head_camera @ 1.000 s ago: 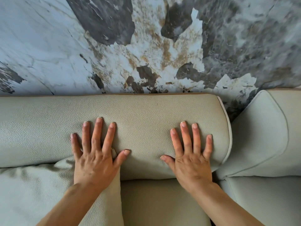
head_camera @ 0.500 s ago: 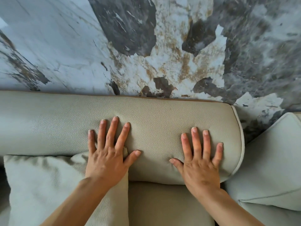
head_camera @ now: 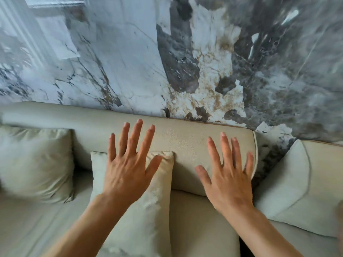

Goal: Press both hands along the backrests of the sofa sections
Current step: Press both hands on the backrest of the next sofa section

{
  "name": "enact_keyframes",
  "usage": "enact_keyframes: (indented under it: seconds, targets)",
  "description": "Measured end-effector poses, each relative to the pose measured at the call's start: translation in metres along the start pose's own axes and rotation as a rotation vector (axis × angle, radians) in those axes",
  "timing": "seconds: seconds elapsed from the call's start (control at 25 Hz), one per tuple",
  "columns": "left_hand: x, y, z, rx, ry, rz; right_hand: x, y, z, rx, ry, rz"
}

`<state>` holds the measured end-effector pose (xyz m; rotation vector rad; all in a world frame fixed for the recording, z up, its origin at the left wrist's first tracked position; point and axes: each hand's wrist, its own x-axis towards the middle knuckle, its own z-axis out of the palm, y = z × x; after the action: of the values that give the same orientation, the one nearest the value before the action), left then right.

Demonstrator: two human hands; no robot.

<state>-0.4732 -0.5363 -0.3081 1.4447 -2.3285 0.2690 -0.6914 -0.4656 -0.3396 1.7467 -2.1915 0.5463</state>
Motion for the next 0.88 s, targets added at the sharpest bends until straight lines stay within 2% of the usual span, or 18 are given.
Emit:
enact_keyframes:
  seconds: [0.24, 0.48, 0.64, 0.76, 0.88]
  targets:
    - [-0.073, -0.027, -0.182, 0.025, 0.126, -0.043, -0.033, -0.077, -0.180, 0.077, 0.129, -0.087]
    - [-0.155, -0.125, -0.346, 0.101, 0.223, -0.127, -0.063, -0.194, -0.326, 0.072, 0.217, -0.189]
    - [-0.223, -0.235, -0.438, 0.161, 0.263, -0.197, -0.087, -0.313, -0.377, 0.154, 0.220, -0.207]
    - [-0.269, -0.310, -0.488, 0.207, 0.273, -0.236, -0.095, -0.407, -0.396, 0.207, 0.207, -0.221]
    - [-0.296, -0.357, -0.516, 0.229, 0.296, -0.265, -0.095, -0.472, -0.401, 0.226, 0.219, -0.263]
